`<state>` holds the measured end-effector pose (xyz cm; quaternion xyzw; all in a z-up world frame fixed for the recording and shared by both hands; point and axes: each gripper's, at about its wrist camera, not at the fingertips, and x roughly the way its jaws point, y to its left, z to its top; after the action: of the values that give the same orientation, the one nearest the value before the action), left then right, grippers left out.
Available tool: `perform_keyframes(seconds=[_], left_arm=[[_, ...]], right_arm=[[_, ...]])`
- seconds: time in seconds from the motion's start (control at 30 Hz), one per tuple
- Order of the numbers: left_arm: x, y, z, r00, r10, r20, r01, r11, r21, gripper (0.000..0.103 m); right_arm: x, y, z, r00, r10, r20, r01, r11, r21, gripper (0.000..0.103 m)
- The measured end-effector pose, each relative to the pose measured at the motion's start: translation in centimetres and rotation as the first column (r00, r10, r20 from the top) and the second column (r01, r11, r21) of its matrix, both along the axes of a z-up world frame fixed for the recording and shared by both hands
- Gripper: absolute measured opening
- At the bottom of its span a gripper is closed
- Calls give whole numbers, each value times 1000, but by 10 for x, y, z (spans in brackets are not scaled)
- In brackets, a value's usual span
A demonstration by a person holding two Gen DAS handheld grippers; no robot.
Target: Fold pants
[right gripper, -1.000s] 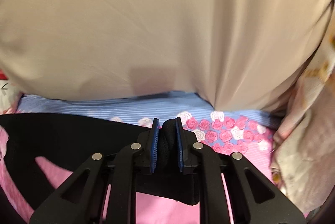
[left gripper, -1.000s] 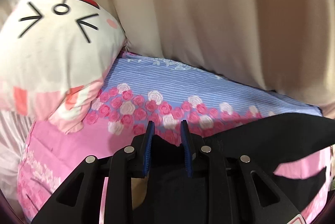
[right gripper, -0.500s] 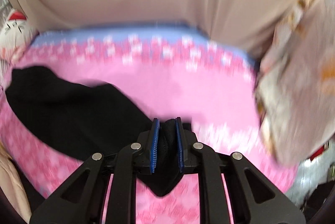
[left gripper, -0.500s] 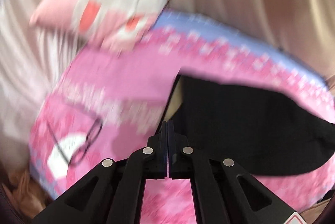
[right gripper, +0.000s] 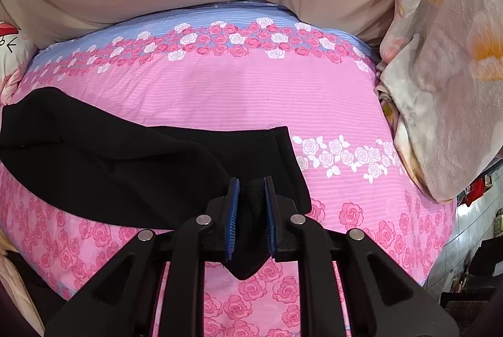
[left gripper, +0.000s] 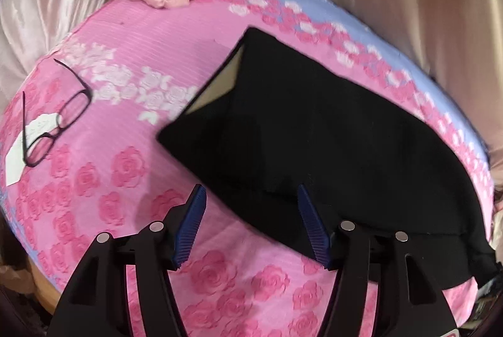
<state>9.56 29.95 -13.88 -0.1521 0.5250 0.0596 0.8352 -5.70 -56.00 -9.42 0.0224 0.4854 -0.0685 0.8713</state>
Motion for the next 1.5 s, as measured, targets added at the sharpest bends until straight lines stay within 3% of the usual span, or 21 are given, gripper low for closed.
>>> perform_keyframes(seconds=[0.13,0.2,0.27,0.33,0.53,0.6,0.67,0.8,0.97,1.13,1.2,1.27,1.33,1.4,1.47,1.5], left_arm=[[14,17,-15,995,98,-5,-98,993,-60,58],[21,20,-22,994,103,-25,-104,993,-59,43],[27,16,-24,996,77,-35,-78,997,-13,22],[29,15,-18,999,45,-28,-46,999,-7,13],[20,46,32,997,17,70,-7,990,-144,9],[17,57,55,994,21,106,-9,993,-117,8],[18,60,65,996,-22,91,26,999,-47,9],[12,62,42,999,-45,-18,45,999,19,9],[5,64,23,998,-28,-58,31,999,37,9],[19,59,27,995,-65,-74,71,993,93,10],[20,50,18,990,-85,-111,101,984,147,10],[17,45,6,987,-81,-142,106,978,182,11],[13,44,-2,986,-68,-154,97,977,189,11],[8,45,-9,986,-40,-164,71,980,187,14],[7,46,-12,984,-31,-176,64,980,190,17],[6,46,-11,983,-20,-184,59,976,208,19]], right_arm=[[0,7,3,1000,-2,-7,2,1000,-14,15],[-1,8,3,1000,-11,-11,11,1000,-17,16],[-1,10,2,1000,-18,-14,18,1000,-18,16],[-1,11,2,1000,-24,-14,23,999,-24,16],[4,10,16,999,-33,27,34,998,-54,16],[4,8,24,998,-37,54,39,998,-53,16],[5,6,25,998,-31,56,34,998,-55,17],[5,9,10,1000,-18,15,19,998,-63,17],[0,8,-2,1000,-29,-6,28,998,-64,17],[3,5,51,983,-35,181,50,996,-74,17],[-8,16,89,948,-15,318,48,994,-95,17],[-19,24,98,936,16,352,42,987,-156,17],[-26,24,62,977,49,210,4,970,-244,16],[-39,7,-2,1000,2,2,-2,968,-253,16],[-64,-19,-60,979,-114,-168,79,976,-201,16],[-75,-30,-74,963,-178,-201,144,974,-173,16]])
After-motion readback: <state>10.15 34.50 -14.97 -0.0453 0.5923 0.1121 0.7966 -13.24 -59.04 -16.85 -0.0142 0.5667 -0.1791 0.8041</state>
